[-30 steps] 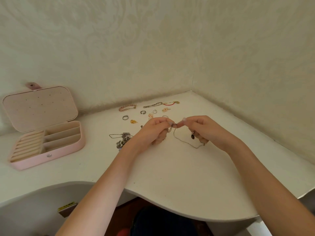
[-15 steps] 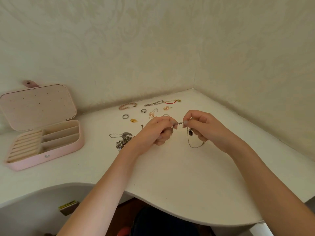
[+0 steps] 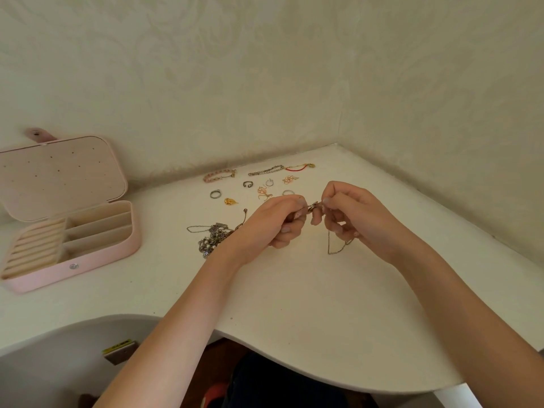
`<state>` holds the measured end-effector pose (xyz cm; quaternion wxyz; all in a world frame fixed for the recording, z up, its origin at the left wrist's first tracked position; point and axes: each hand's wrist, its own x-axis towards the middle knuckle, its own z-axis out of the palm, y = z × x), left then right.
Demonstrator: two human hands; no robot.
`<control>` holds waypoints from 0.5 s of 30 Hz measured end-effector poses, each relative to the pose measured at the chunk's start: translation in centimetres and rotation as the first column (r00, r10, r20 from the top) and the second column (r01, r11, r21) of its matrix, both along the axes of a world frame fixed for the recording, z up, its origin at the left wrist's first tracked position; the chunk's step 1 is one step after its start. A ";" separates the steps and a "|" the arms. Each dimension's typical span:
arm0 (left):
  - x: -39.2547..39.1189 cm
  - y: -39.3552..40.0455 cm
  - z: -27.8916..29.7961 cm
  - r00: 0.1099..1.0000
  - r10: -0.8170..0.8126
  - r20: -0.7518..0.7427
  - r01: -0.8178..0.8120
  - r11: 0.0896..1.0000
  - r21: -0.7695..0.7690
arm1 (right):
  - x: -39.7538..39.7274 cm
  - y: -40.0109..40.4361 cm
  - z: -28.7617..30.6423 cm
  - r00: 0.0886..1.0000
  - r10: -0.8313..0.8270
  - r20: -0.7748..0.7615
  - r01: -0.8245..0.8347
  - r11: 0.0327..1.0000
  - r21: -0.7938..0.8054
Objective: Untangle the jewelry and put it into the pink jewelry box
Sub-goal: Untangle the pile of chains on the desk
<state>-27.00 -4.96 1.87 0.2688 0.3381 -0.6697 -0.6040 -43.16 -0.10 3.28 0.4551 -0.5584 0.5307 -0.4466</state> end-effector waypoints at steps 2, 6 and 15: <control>0.0 0.0 0.1 1.000 0.011 -0.008 -0.011 1.000 -0.010 | 0.0 0.0 0.0 1.000 -0.030 -0.009 0.030 1.000 0.004; 0.1 0.1 0.2 1.000 0.023 -0.011 -0.023 0.999 -0.023 | -0.1 -0.1 -0.1 0.997 -0.069 -0.040 0.070 0.997 0.033; 0.2 0.1 0.2 0.999 0.041 -0.027 -0.042 0.998 -0.038 | -0.1 -0.1 -0.3 0.993 -0.026 -0.113 0.025 1.000 -0.012</control>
